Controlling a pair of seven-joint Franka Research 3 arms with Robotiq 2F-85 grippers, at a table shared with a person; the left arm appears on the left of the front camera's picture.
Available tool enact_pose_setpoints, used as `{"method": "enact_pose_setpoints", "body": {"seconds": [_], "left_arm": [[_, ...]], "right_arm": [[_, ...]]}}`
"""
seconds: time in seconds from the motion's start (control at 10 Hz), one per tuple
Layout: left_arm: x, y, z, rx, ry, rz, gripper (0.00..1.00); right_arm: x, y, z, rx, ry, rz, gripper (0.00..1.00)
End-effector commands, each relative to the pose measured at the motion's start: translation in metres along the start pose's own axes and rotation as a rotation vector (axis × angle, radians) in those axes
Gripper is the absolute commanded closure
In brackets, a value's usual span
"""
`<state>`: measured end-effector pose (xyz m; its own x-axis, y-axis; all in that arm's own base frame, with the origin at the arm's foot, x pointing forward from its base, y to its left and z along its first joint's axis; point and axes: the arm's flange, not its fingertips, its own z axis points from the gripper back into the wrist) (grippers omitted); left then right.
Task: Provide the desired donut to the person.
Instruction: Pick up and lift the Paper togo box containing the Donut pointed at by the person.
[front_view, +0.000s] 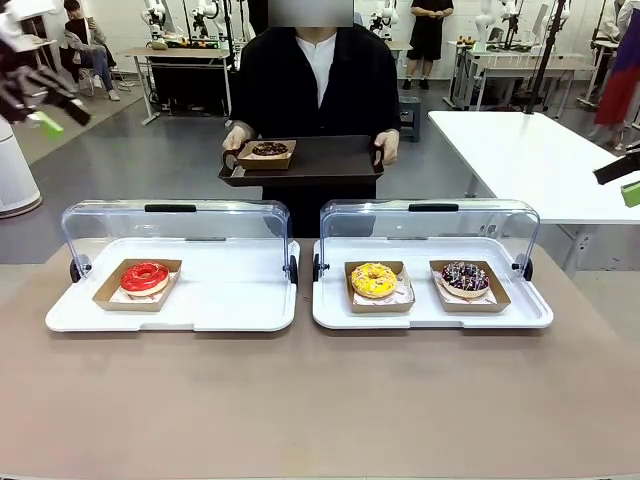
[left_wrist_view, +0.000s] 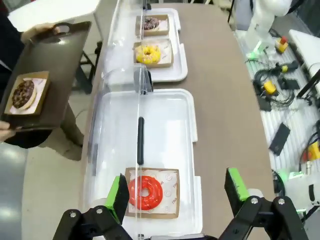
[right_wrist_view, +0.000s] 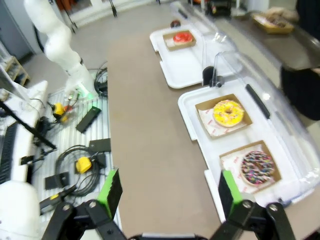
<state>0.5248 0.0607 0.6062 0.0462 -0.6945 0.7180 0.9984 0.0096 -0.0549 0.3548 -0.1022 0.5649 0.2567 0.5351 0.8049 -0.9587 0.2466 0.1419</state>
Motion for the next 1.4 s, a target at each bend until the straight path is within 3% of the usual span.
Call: {"method": "enact_pose_setpoints", "body": {"seconds": [0.0,0.2,0.4,0.8,1.3], "left_arm": [[-0.048,0.001,0.007,0.001,-0.111,0.035,0.0],[-0.089,-0.025,0.021,0.099,-0.164,0.07,0.0],[-0.109,-0.055,0.036,0.203,-0.15,0.106,0.0],[-0.129,-0.089,0.048,0.224,-0.164,0.136,0.0],[-0.127,-0.087,0.055,0.209,-0.176,0.158,0.0]], "right_arm": [[0.002,-0.001,-0.001,0.007,-0.022,0.016,0.0],[0.002,-0.001,-0.001,0.007,-0.022,0.016,0.0],[0.002,-0.001,-0.001,0.007,-0.022,0.016,0.0],[0.002,-0.001,-0.001,0.007,-0.022,0.016,0.0],[0.002,-0.001,-0.001,0.007,-0.022,0.016,0.0]]}}
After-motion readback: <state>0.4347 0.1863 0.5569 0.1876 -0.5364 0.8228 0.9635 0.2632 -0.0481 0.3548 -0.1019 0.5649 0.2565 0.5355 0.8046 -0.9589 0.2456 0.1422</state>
